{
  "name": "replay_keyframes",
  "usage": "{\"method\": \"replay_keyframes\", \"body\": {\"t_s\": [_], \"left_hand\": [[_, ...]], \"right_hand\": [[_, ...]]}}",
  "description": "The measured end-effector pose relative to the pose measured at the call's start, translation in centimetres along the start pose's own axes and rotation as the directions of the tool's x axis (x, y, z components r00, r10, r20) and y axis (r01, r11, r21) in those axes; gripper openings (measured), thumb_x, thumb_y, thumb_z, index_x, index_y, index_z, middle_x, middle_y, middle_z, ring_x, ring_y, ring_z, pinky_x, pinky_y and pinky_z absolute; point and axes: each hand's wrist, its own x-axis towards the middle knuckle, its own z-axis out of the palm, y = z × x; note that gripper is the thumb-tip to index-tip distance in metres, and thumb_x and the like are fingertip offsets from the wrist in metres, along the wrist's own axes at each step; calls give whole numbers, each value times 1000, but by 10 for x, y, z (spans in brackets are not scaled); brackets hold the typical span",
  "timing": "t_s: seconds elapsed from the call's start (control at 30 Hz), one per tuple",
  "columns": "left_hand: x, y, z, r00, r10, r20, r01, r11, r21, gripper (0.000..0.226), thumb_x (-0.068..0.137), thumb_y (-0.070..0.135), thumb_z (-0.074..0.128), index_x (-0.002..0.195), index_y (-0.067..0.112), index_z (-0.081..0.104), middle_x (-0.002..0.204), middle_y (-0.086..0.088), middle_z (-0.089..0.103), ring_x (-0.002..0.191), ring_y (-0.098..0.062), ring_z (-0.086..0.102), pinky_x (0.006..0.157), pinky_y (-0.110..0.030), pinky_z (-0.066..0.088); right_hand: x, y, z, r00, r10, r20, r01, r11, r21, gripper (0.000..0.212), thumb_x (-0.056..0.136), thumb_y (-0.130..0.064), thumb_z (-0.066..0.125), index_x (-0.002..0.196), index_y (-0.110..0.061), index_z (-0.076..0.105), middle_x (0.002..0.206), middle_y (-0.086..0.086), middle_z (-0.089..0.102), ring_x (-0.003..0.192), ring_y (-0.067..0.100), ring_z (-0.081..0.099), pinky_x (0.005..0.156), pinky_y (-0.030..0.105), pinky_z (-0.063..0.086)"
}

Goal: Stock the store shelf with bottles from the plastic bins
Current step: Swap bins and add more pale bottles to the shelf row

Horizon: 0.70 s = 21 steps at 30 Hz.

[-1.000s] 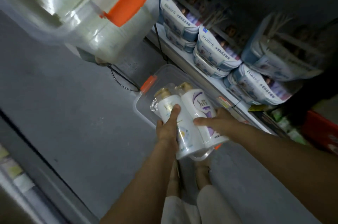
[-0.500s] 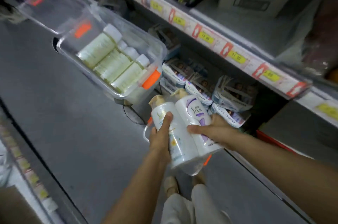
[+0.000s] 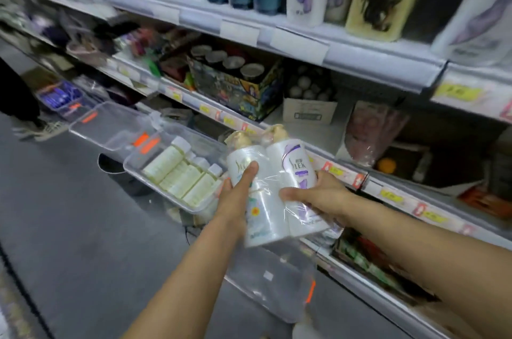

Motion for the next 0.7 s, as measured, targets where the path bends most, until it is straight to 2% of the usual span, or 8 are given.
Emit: {"method": "replay_keyframes", "body": {"t_s": [0.03,0.17,0.3,0.4,0.43,0.53,0.6,0.7], "left_hand": [[-5,8,5,999,16,45,-16,1000,14,80,65,47,89,131,17,57,110,-16,74,95,-38,73,82,-60,58],[-31,34,31,969,125,213,-142,988,66,66,66,22,88,124,5,61,110,-22,72,97,-41,71,81,-57,59],[-47,56,60,944,197,264,-219,974,58,79,61,21,93,129,7,55,110,-19,73,97,-39,72,82,-60,58],[-60,70,86,904,271,330,-306,950,59,79,61,19,94,128,3,55,110,-20,73,96,-39,72,76,-52,60],[-65,74,95,886,294,358,-337,939,64,82,59,20,95,128,1,55,111,-21,72,97,-39,72,76,-52,60],[-81,82,127,846,344,408,-403,913,66,101,48,33,100,131,1,51,115,-22,70,100,-41,71,82,-60,57],[-91,82,150,810,382,445,-456,887,68,97,49,34,99,128,0,53,114,-22,71,99,-40,71,83,-61,57],[-113,78,188,764,399,508,-492,869,58,95,51,32,97,129,2,53,116,-22,70,101,-40,71,83,-60,57]], "right_hand": [[-9,-8,-4,999,-35,-18,35,999,-17,45,63,-29,93,98,-11,71,78,0,77,66,13,73,58,25,55],[-41,-39,-26,982,-156,-107,151,987,-53,36,66,-24,91,92,-9,71,74,1,75,58,7,70,48,16,48],[-66,-58,-52,943,-264,-204,250,964,-92,36,62,-26,94,83,-16,67,73,-4,72,62,0,69,54,13,51],[-82,-65,-72,919,-300,-255,283,954,-103,61,52,-41,97,98,-15,67,86,-3,75,76,7,73,69,23,58],[-88,-68,-79,907,-323,-271,309,946,-95,61,52,-40,97,98,-16,67,86,-3,75,76,5,73,73,26,60],[-116,-72,-103,871,-398,-286,393,916,-77,37,65,-21,92,94,-16,69,84,-2,77,79,5,73,77,27,60],[-137,-71,-120,843,-444,-304,443,893,-77,37,69,-16,89,101,-16,71,93,-3,78,88,13,74,82,33,61],[-162,-62,-155,815,-453,-361,446,888,-108,43,69,-23,90,106,-18,69,96,-4,77,89,12,74,84,37,60]]}}
